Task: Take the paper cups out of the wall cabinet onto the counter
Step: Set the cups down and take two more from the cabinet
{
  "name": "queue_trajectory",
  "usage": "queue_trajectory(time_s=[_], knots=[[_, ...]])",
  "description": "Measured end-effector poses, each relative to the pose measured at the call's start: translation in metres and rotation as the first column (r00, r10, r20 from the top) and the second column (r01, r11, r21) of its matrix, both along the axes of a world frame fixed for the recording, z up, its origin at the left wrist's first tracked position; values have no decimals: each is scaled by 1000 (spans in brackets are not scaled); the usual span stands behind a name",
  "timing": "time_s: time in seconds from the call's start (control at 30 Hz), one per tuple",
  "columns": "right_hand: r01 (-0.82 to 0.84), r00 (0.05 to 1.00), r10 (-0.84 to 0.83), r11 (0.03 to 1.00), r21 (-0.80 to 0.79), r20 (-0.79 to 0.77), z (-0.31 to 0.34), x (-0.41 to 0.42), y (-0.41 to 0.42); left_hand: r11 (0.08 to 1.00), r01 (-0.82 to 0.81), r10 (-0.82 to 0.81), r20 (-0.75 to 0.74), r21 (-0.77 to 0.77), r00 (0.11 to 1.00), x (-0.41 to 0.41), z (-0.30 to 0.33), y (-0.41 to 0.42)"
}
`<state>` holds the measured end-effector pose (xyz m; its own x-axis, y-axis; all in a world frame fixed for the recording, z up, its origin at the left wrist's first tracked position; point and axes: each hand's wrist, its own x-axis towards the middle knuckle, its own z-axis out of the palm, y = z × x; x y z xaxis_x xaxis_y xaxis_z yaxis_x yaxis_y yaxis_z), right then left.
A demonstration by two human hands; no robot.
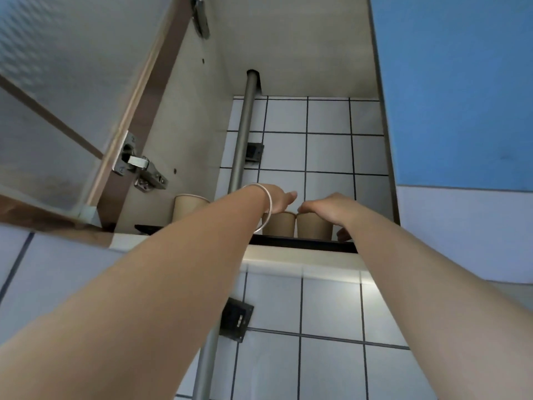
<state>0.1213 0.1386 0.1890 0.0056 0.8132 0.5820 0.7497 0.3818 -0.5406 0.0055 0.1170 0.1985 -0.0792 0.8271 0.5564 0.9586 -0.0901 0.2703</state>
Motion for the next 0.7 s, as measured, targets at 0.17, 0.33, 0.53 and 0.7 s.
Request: queue_trajectory(time_s=[0.17,0.33,0.53,0.7], knots=[[25,997,-25,1000,-5,66,-1,-1,2,998,-38,39,3,-47,999,0,-6,17],[52,989,-55,998,21,139,2,1,9,999,-39,39,-26,-15,999,-1,-2,26],[-11,1000,11,996,83,-4,1,-2,12,997,68,-74,167,44,983,-11,2,31],[-140,954,177,977,161,-242,11,-1,3,973,162,-215,384,165,898,-24,12,7]])
